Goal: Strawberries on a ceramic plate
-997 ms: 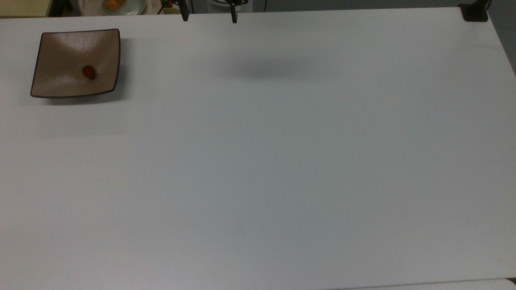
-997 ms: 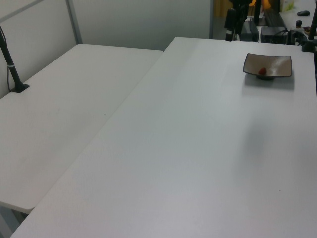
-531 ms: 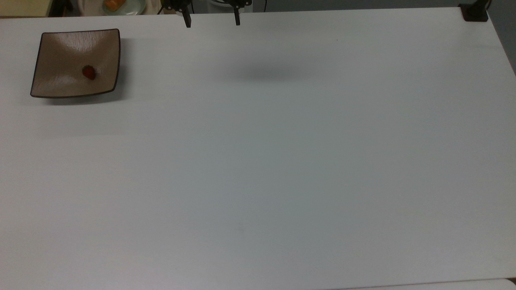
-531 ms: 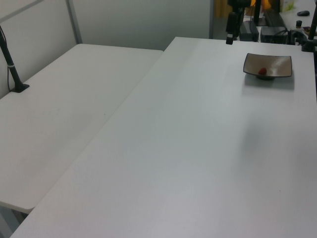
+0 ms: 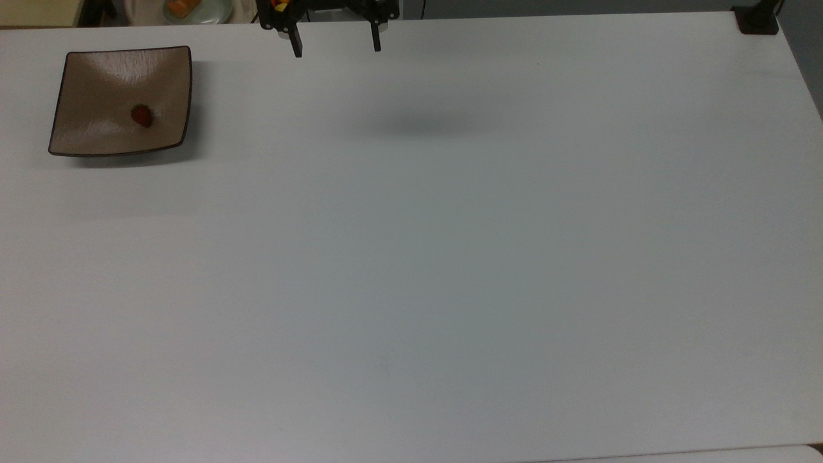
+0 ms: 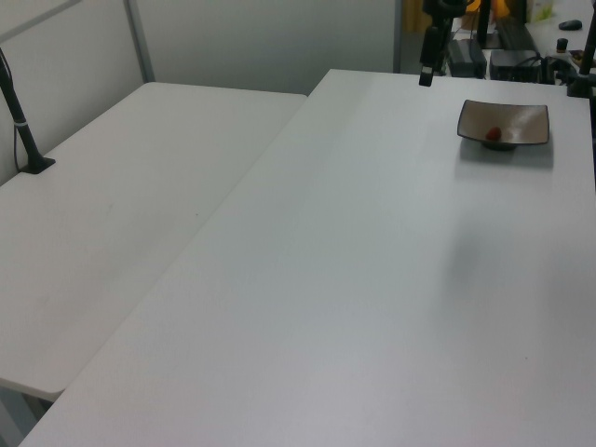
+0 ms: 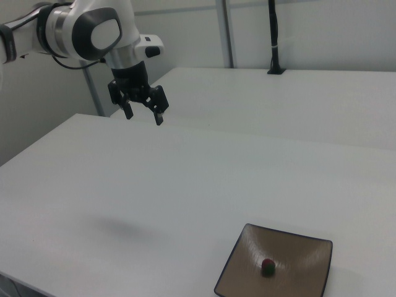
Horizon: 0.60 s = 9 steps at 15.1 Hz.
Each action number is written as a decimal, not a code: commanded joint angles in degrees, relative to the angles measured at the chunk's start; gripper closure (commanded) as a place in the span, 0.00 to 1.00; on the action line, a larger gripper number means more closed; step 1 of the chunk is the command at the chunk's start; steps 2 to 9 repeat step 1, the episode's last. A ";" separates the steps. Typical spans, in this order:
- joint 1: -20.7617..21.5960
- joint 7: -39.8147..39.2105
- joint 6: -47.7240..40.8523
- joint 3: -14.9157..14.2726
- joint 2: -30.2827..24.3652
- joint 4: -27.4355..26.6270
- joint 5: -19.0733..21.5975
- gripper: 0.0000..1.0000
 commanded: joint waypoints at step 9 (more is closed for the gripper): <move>0.59 -3.15 0.94 -0.62 -0.81 -1.26 -0.24 0.00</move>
